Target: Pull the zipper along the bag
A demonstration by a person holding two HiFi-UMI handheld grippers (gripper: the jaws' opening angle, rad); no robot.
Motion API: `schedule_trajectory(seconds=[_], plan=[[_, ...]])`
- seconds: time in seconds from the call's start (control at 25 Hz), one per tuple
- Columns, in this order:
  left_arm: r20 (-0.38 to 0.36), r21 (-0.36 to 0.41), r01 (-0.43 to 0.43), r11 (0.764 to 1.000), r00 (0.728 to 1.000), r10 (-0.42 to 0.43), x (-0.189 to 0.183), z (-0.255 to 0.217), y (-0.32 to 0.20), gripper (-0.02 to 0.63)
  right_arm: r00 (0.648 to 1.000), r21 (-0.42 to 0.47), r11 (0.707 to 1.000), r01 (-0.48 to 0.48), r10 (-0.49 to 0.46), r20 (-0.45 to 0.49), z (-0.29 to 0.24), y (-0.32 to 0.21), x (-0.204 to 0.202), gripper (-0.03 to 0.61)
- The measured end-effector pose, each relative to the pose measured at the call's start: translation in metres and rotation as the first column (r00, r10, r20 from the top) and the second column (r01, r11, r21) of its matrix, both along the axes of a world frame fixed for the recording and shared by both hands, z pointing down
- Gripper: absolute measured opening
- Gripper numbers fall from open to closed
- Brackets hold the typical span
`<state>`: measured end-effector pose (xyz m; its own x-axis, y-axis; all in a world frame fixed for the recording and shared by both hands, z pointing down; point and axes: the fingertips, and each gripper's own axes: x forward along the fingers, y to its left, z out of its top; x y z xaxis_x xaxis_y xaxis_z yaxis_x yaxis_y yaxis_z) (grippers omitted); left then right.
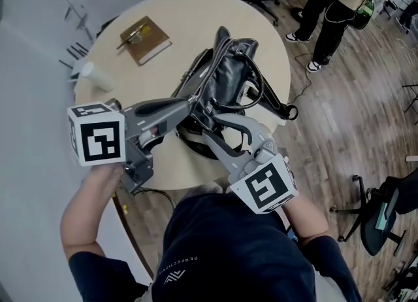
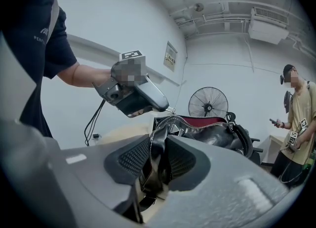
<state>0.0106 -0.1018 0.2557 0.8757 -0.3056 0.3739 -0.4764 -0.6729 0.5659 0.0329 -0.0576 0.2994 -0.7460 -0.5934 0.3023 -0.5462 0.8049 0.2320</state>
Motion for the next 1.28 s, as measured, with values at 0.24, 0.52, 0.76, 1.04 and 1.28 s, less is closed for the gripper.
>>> schedule_trajectory(seconds=[0.24,0.52,0.76,1.04,1.28], plan=[[-0.036,-0.063,0.028,0.998,0.999,-0.03,0.001,0.001,-0.002,0.028,1.0,-0.002,1.0,0.025,-0.025,-0.008,0.002,0.003,-0.002,0.112],[0.014,-0.023,0.02,1.0,1.0,-0.02,0.006,-0.002,-0.009,0.028,0.999,-0.004,0.999,0.042,-0.042,0.003,0.002,0.004,-0.004,0.112],[-0.017,-0.105,0.045,0.993,0.999,-0.047,0.011,-0.002,-0.012,0.029,0.999,-0.002,0.999,0.044,-0.044,0.005,0.002,0.006,-0.003,0.112],[-0.026,-0.129,0.049,0.99,0.998,-0.053,0.017,-0.004,-0.013,0.029,0.999,-0.011,0.999,0.048,-0.048,0.017,0.001,0.006,0.003,0.112],[-0.152,-0.225,0.071,0.972,0.983,-0.107,0.023,-0.008,-0.012,0.029,0.998,-0.006,0.998,0.056,-0.056,0.023,0.003,0.005,0.004,0.112]])
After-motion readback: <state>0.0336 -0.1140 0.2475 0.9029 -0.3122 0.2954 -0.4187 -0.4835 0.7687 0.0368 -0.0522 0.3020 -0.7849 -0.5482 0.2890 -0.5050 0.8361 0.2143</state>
